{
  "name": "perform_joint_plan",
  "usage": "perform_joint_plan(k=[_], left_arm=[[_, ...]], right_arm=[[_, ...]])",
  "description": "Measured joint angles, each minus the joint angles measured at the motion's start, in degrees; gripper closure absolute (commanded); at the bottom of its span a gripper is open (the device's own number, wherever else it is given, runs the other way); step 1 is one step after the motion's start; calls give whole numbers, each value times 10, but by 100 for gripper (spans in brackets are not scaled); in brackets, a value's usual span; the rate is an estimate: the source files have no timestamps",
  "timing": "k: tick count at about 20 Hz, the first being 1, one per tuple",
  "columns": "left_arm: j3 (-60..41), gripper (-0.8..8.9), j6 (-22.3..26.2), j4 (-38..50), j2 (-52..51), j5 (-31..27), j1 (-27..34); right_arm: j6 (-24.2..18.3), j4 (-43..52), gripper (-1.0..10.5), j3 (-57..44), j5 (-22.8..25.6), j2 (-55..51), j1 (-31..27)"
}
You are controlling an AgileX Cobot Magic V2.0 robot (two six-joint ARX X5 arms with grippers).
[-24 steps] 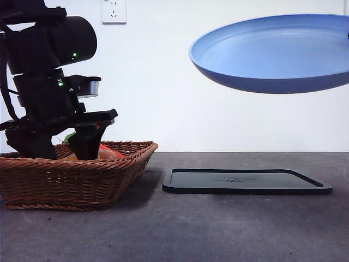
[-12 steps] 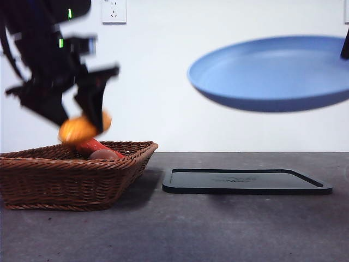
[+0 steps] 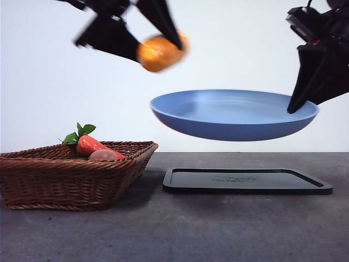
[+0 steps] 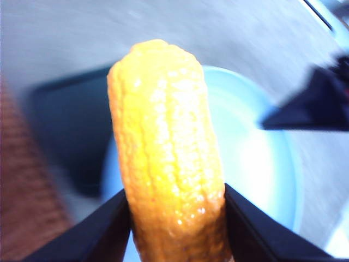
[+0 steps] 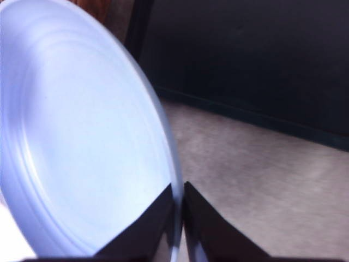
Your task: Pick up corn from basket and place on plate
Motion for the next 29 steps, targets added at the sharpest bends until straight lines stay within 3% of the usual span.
perform_joint_plan(k=[9, 15, 22, 29], left_arm=[[0, 632, 9, 25, 107, 2, -49], [0, 484, 25, 19, 109, 2, -67], [8, 484, 32, -2, 109, 2, -67], [92, 484, 36, -61, 85, 2, -67]], right_arm=[[5, 2, 945, 0, 0, 3, 20], [5, 5, 945, 0, 1, 3, 19], [5, 5, 945, 0, 1, 3, 19], [5, 5, 945, 0, 11, 3, 19]])
